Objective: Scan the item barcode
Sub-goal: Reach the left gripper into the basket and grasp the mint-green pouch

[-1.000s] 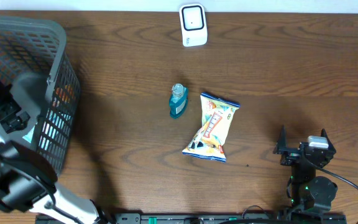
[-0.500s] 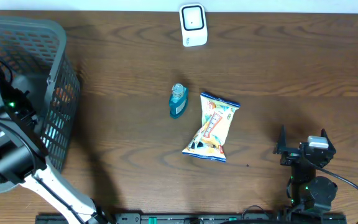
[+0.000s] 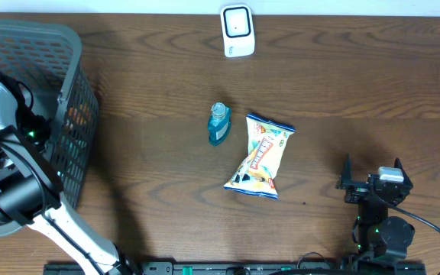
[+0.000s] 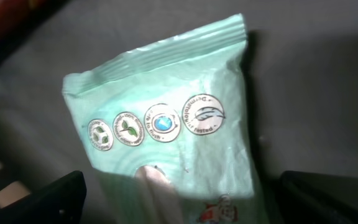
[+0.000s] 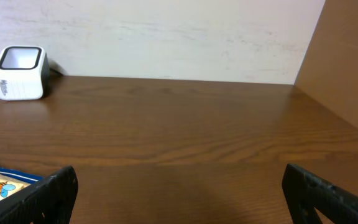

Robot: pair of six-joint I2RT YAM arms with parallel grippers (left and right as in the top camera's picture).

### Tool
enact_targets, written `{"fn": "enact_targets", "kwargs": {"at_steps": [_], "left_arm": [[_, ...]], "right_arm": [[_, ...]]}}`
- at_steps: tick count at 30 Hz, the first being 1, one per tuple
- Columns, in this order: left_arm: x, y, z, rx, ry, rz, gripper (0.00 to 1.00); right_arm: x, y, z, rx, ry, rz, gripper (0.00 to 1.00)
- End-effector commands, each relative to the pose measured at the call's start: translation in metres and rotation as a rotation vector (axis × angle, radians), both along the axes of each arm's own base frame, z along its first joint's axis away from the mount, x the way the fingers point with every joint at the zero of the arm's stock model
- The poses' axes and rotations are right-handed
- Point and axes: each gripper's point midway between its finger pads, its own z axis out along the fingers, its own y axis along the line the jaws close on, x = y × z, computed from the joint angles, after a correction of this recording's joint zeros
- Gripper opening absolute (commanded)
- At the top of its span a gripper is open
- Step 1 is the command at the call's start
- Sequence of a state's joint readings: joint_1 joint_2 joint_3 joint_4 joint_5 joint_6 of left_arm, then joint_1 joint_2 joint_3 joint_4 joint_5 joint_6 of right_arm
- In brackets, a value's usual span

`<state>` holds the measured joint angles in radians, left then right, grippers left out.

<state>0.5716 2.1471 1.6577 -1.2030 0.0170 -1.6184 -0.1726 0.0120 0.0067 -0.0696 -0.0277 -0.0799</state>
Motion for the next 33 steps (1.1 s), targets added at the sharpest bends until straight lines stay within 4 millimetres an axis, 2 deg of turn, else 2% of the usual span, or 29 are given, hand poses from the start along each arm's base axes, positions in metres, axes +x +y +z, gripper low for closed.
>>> {"fn": "enact_targets", "kwargs": {"at_steps": [1,7,14,18,22,27,29,31,33], "left_arm": [[-0.02,-0.014,-0.03,-0.046,0.075,-0.019,0.98],[-0.035,-0.024,-0.053,-0.084,0.088,-0.113,0.98],[-0.055,-0.039,-0.068,-0.121,0.131,-0.139,0.98],[-0.059,-0.048,-0.081,-0.129,0.127,-0.194,0.97],[-0.057,-0.062,-0.097,-0.119,0.106,-0.273,0.84],[-0.049,-0.064,-0.101,-0.104,0.076,-0.335,0.58],[-0.039,-0.057,-0.098,-0.097,0.035,-0.402,0.45],[-0.03,-0.048,-0.089,-0.084,-0.002,-0.454,0.39],[-0.02,-0.037,-0.074,-0.055,-0.052,-0.5,0.37]], "right_arm": [[0.0,0.0,0.0,0.012,-0.003,0.0,0.99],[0.0,0.0,0.0,0.012,-0.003,0.0,0.99],[0.0,0.0,0.0,0.012,-0.003,0.0,0.99],[0.0,0.0,0.0,0.012,-0.003,0.0,0.99],[0.0,0.0,0.0,0.012,-0.003,0.0,0.99],[0.0,0.0,0.0,0.012,-0.003,0.0,0.99],[0.0,0.0,0.0,0.012,-0.003,0.0,0.99],[0.0,0.0,0.0,0.012,-0.003,0.0,0.99],[0.0,0.0,0.0,0.012,-0.003,0.0,0.99]]}}
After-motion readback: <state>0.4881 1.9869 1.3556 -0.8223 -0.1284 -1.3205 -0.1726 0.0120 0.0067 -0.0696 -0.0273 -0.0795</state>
